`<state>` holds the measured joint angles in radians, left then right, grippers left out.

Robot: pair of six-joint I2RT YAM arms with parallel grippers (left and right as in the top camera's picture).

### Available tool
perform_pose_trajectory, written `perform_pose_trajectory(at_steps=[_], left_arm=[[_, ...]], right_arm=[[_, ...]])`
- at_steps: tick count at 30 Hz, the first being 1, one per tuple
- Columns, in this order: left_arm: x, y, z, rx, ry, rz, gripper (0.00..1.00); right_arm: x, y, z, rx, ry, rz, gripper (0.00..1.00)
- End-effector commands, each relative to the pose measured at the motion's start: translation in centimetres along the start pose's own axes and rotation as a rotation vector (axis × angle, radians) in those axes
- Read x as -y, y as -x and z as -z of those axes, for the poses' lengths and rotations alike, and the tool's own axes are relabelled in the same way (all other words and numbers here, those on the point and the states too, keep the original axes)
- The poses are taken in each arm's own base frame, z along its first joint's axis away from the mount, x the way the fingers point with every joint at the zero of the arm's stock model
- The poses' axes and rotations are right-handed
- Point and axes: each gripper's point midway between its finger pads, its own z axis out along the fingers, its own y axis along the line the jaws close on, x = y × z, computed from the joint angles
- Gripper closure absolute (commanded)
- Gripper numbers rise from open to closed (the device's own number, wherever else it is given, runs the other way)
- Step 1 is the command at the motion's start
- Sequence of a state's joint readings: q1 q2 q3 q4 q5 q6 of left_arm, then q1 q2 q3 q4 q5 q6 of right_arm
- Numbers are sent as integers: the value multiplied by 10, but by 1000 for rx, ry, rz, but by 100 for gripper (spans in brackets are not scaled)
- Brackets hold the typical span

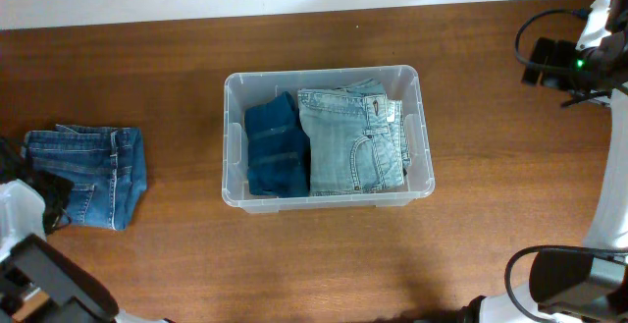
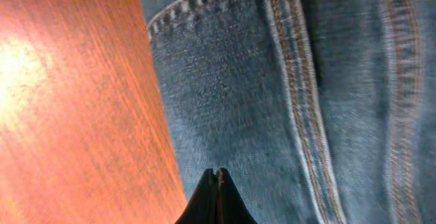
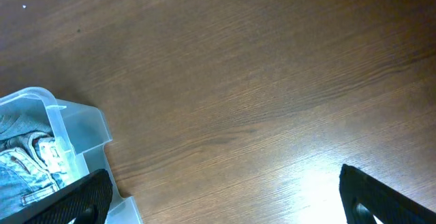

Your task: Pack container

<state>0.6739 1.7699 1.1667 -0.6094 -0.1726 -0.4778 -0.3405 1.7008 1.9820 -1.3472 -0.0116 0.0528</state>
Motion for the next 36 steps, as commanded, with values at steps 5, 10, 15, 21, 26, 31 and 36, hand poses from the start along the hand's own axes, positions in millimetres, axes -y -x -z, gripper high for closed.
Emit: perform_pose_trajectory(at_steps=[5, 10, 15, 21, 26, 31, 36], left_arm=[[-4, 1, -28, 13, 43, 15, 100], [10, 25, -27, 114, -1, -119, 100], [20, 35, -25, 162, -23, -196, 100], [32, 35, -23, 178, -46, -211, 100], [22, 17, -26, 99, -18, -99, 100], [15, 3, -27, 43, 7, -38, 100], [14, -2, -32, 28, 14, -27, 100]], right_arm=[[1, 2, 0, 3, -5, -7, 2], [1, 2, 0, 3, -5, -7, 1], [1, 2, 0, 3, -5, -7, 1], [1, 2, 0, 3, -5, -7, 1], [1, 2, 0, 3, -5, -7, 1], [1, 2, 0, 3, -5, -7, 1], [1, 2, 0, 3, -5, -7, 2]])
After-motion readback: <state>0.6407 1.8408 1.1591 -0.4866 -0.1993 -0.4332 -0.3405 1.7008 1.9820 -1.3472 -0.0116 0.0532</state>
